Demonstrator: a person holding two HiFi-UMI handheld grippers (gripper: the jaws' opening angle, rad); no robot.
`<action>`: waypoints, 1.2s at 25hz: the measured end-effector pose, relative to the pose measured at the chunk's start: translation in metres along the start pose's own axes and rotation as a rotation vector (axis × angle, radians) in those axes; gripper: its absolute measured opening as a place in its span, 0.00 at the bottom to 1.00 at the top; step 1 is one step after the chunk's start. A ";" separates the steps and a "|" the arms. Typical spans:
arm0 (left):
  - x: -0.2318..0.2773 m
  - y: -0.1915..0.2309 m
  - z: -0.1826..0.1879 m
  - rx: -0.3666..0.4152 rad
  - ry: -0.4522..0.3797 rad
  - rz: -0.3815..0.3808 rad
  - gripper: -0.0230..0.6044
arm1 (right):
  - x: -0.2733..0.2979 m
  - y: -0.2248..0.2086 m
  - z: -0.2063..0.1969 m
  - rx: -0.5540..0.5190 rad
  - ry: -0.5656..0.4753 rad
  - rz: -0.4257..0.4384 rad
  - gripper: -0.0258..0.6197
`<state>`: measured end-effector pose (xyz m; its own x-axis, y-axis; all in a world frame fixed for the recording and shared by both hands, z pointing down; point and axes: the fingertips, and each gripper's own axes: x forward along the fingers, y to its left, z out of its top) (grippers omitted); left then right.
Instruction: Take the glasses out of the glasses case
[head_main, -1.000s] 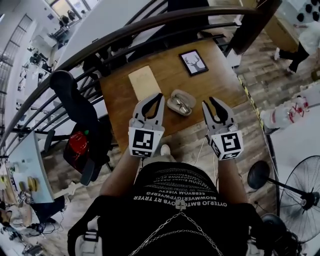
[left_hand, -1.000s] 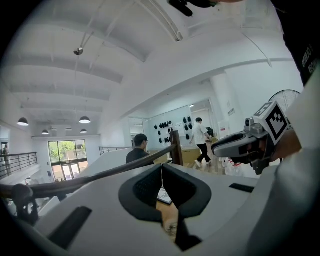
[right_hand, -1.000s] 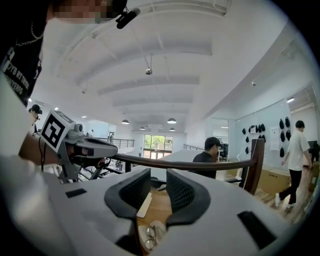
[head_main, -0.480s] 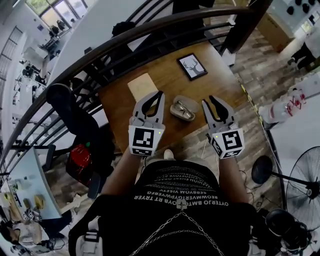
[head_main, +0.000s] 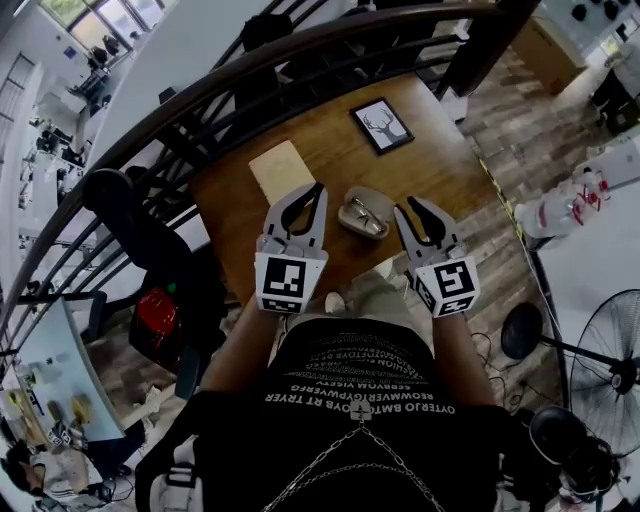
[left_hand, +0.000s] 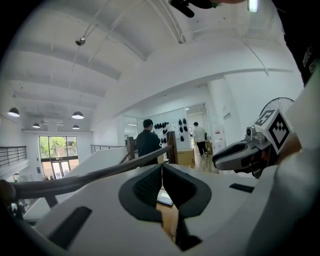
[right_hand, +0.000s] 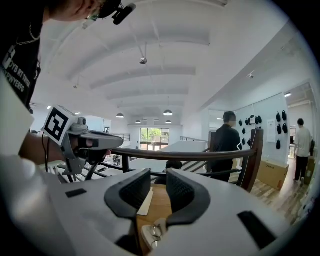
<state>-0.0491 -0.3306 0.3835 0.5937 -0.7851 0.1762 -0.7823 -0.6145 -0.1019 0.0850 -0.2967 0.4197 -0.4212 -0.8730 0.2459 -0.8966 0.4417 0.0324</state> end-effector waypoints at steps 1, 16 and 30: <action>0.001 0.001 -0.001 -0.001 0.003 0.003 0.08 | 0.003 -0.001 -0.003 0.004 0.008 0.003 0.20; 0.032 0.018 -0.014 -0.009 0.051 0.058 0.08 | 0.065 -0.022 -0.081 0.056 0.156 0.104 0.20; 0.056 0.029 -0.053 -0.049 0.120 0.100 0.08 | 0.103 -0.024 -0.177 0.120 0.324 0.195 0.20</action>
<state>-0.0483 -0.3886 0.4425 0.4884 -0.8253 0.2834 -0.8461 -0.5274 -0.0778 0.0873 -0.3602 0.6152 -0.5377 -0.6558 0.5299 -0.8215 0.5489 -0.1543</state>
